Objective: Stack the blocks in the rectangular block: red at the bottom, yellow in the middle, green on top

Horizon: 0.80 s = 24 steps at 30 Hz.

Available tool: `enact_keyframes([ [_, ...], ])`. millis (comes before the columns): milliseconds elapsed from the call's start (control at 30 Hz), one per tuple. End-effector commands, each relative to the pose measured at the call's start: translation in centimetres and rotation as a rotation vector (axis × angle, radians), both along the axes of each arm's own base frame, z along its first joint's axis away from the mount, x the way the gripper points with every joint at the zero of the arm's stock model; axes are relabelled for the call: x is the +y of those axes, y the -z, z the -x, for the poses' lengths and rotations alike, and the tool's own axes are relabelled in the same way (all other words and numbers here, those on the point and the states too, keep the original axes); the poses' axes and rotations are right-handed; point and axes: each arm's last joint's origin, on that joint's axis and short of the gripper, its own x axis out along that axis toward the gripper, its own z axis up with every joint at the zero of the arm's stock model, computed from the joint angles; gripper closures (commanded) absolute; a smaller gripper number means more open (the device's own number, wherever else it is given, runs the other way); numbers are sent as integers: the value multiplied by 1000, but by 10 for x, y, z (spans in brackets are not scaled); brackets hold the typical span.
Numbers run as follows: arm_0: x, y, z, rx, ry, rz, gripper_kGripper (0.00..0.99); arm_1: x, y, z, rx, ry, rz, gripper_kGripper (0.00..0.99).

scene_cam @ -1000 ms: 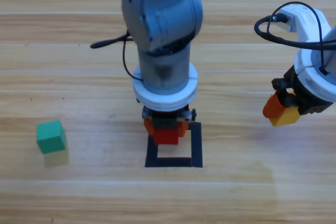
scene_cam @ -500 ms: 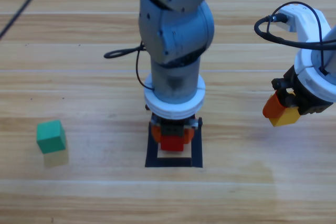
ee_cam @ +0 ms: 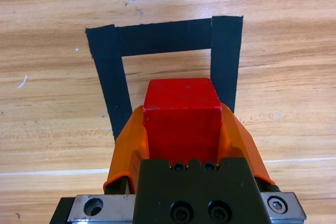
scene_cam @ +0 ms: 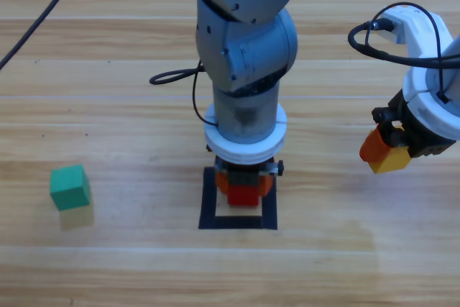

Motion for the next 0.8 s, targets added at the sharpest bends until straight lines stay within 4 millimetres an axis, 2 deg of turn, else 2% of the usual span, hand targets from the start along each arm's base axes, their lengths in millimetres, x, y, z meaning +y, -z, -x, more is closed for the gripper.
enact_keyframes([
  [33,-11,24,6,22,30,-29,964,4,4,8,8,-37,-1,990],
  [800,-7,37,8,32,-2,-41,962,6,7,7,13,-40,-2,990],
])
